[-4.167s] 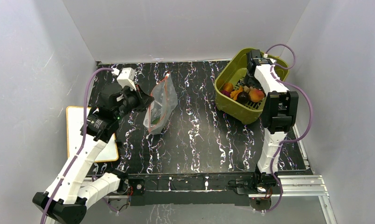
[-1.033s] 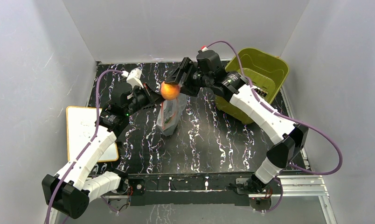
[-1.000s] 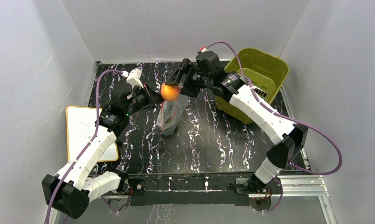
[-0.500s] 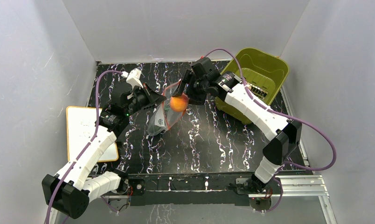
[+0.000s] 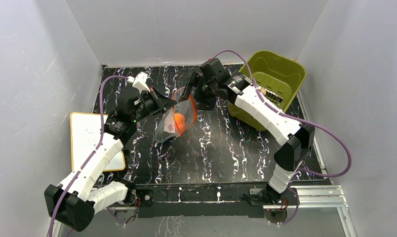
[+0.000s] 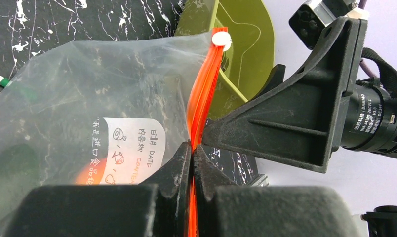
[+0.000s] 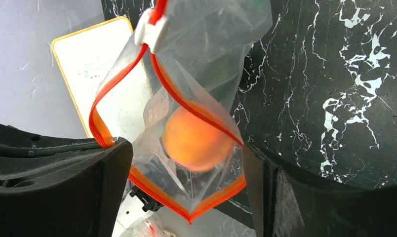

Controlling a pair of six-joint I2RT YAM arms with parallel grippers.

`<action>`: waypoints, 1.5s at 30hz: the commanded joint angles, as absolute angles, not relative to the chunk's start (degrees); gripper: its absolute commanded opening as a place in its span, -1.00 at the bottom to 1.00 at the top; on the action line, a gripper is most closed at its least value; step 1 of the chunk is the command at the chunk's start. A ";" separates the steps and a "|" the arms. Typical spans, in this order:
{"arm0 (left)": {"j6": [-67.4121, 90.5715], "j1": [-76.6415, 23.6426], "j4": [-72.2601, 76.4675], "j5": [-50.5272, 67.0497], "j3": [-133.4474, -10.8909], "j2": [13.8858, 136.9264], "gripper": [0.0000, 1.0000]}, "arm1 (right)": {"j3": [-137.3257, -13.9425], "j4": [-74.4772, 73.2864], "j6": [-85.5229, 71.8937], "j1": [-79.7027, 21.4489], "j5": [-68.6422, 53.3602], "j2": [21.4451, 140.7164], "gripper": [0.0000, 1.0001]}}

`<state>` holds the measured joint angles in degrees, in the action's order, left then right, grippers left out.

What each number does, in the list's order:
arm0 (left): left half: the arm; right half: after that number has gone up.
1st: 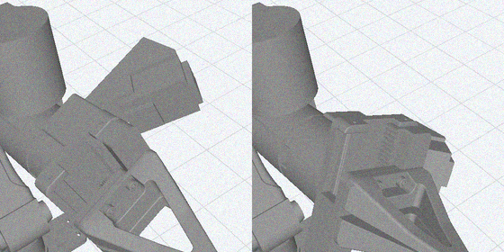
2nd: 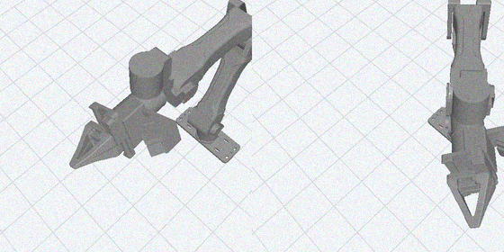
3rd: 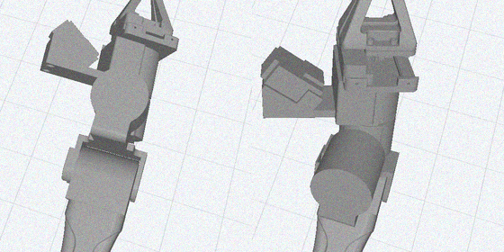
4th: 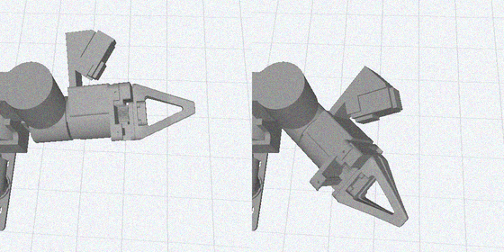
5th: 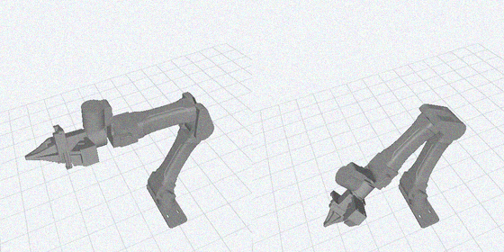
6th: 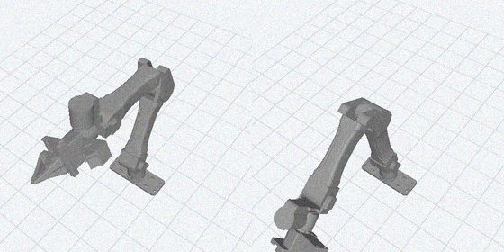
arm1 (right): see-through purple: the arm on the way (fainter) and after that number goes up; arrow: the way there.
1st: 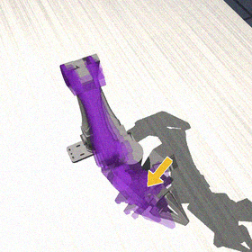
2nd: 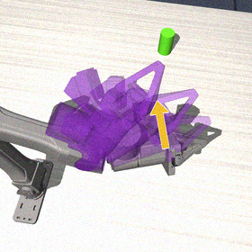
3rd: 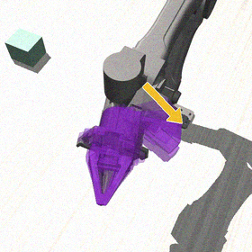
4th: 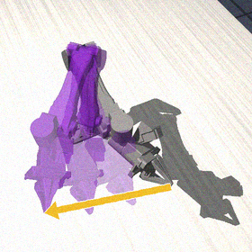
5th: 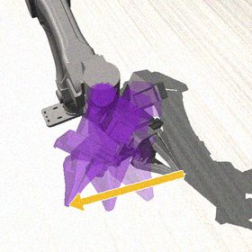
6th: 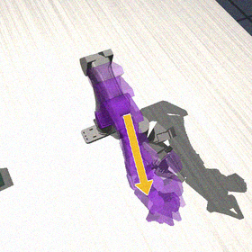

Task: Place the food in the zip-top bag and seal the zipper
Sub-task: Place the fake fruit in the zipper food storage bag, then pick up the fake vegetable from the bin.

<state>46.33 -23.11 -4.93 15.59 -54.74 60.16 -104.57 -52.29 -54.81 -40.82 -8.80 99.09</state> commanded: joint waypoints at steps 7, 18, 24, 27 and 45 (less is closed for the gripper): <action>47.35 -23.20 -3.46 16.35 -54.98 58.21 -1.00 | -108.44 -49.44 -50.64 -40.47 -9.96 96.23 0.46; 37.65 -23.21 -12.82 15.55 -58.02 58.03 -1.00 | -105.67 -46.84 -35.60 -39.84 -0.07 89.62 0.42; 34.97 -23.20 -16.60 15.62 -60.81 58.41 -1.00 | -103.19 -48.35 -30.48 -35.95 8.42 85.87 0.42; 32.62 -23.24 -17.61 17.87 -62.92 58.96 -1.00 | -102.85 -50.01 -27.86 -30.58 9.57 85.07 0.42; 22.59 -23.20 -24.13 20.45 -60.04 58.24 -1.00 | -91.95 -41.43 -13.36 -10.81 21.83 94.39 0.45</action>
<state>24.99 -23.11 -22.28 18.57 -61.95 59.24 -92.86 -47.64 -16.10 -12.34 18.39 91.37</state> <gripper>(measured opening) 0.010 0.734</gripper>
